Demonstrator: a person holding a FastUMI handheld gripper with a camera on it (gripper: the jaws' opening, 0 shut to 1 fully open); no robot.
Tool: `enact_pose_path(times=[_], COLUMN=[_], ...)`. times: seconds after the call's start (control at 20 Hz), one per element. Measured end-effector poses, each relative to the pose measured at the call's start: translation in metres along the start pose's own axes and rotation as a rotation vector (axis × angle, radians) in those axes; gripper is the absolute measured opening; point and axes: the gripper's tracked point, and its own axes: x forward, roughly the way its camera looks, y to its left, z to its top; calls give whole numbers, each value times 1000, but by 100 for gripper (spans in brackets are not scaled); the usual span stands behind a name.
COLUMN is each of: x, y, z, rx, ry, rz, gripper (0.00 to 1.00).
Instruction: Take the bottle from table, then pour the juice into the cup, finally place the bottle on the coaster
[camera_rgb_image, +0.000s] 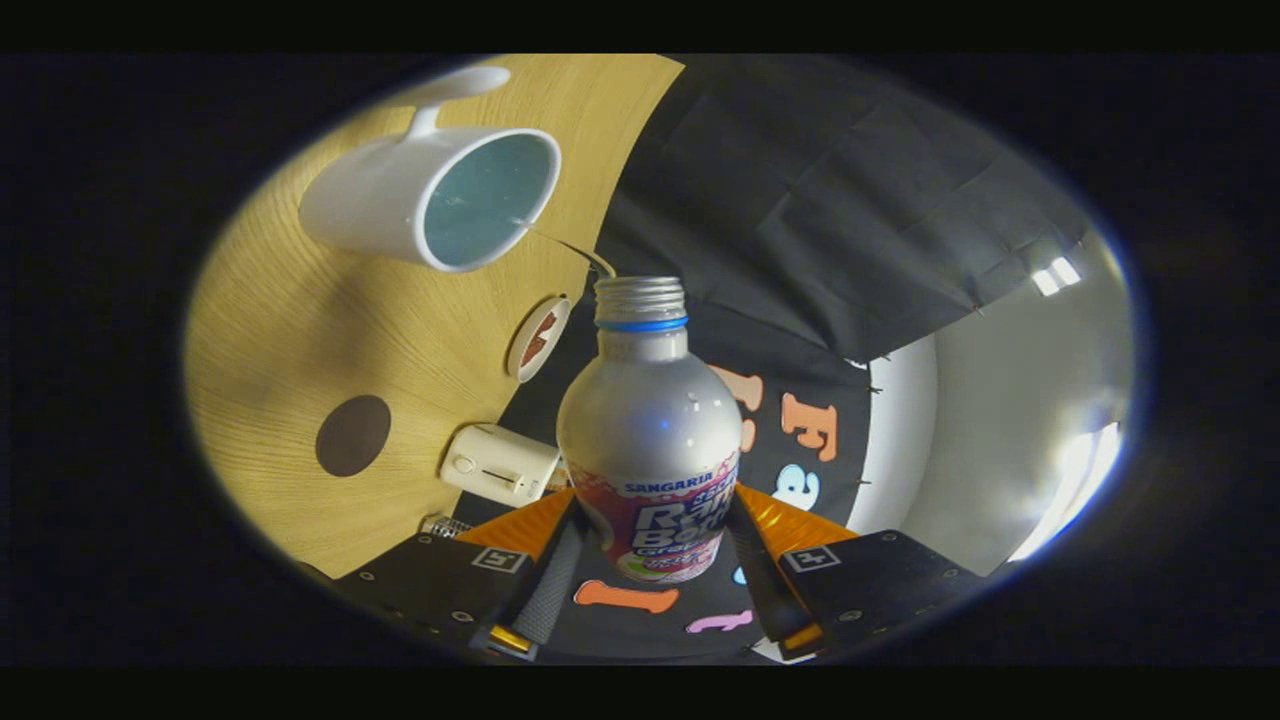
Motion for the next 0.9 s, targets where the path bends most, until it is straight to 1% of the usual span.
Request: enact_pose_path(times=[0.55, 0.9], x=[4, 4], y=[-4, 0], z=[4, 8], rx=[-53, -60], ry=[-41, -67], rz=[11, 29], gripper=[77, 77])
